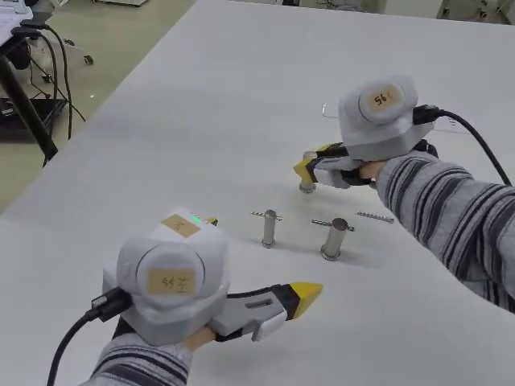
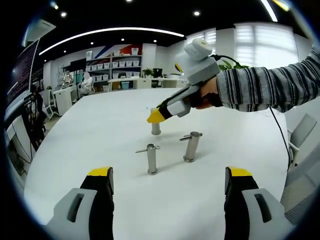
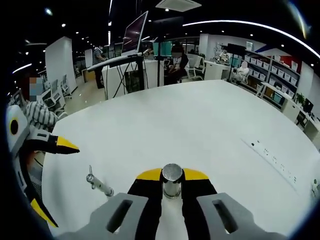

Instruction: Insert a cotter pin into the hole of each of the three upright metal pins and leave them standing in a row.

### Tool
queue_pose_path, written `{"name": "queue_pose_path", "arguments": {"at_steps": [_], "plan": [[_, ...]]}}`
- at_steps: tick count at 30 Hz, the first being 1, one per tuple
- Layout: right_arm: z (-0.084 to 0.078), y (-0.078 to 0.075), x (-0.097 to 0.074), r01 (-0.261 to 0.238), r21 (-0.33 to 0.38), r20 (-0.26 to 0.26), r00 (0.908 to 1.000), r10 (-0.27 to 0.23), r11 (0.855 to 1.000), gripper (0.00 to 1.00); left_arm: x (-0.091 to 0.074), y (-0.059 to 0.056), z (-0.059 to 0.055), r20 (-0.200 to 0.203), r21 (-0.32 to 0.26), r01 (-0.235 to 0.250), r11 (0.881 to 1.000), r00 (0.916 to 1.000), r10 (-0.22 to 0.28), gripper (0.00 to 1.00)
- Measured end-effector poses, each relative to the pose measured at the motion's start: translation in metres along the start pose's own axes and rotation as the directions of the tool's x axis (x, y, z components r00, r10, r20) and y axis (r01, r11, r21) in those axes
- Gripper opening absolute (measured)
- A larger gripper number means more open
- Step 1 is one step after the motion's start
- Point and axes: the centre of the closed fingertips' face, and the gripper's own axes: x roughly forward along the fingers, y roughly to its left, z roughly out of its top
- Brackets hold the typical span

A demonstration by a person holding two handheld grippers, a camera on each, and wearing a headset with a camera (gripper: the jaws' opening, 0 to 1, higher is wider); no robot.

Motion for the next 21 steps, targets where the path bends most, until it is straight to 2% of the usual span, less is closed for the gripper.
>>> {"name": "queue_pose_path", "arguments": {"at_steps": [6,10,13,19,21], "plan": [[-0.019,-0.016,-0.024,0.020,0.007,-0.017,0.9997,-0.019,1.000,0.08,0.000,-0.001,-0.001,0.001,-0.004,0.002,1.000,1.0000,-0.002,0.91],[-0.033,-0.017,-0.041,0.015,0.006,-0.033,0.9993,-0.015,1.000,0.08,0.001,-0.003,-0.003,-0.006,0.003,0.010,1.000,0.9999,-0.010,0.91],[-0.040,-0.019,-0.052,0.017,0.035,-0.035,0.9993,-0.016,0.999,0.08,0.001,-0.006,-0.003,-0.007,-0.002,0.020,1.000,0.9998,-0.020,0.91],[-0.053,-0.024,-0.071,0.022,0.025,-0.040,0.9990,-0.021,0.999,0.08,0.001,-0.010,-0.003,-0.006,0.009,0.033,0.999,0.9994,-0.033,0.91],[-0.057,-0.023,-0.076,0.021,0.022,-0.044,0.9988,-0.020,1.000,0.08,0.001,-0.012,-0.006,-0.015,-0.005,0.046,0.999,0.9988,-0.047,0.91]]}}
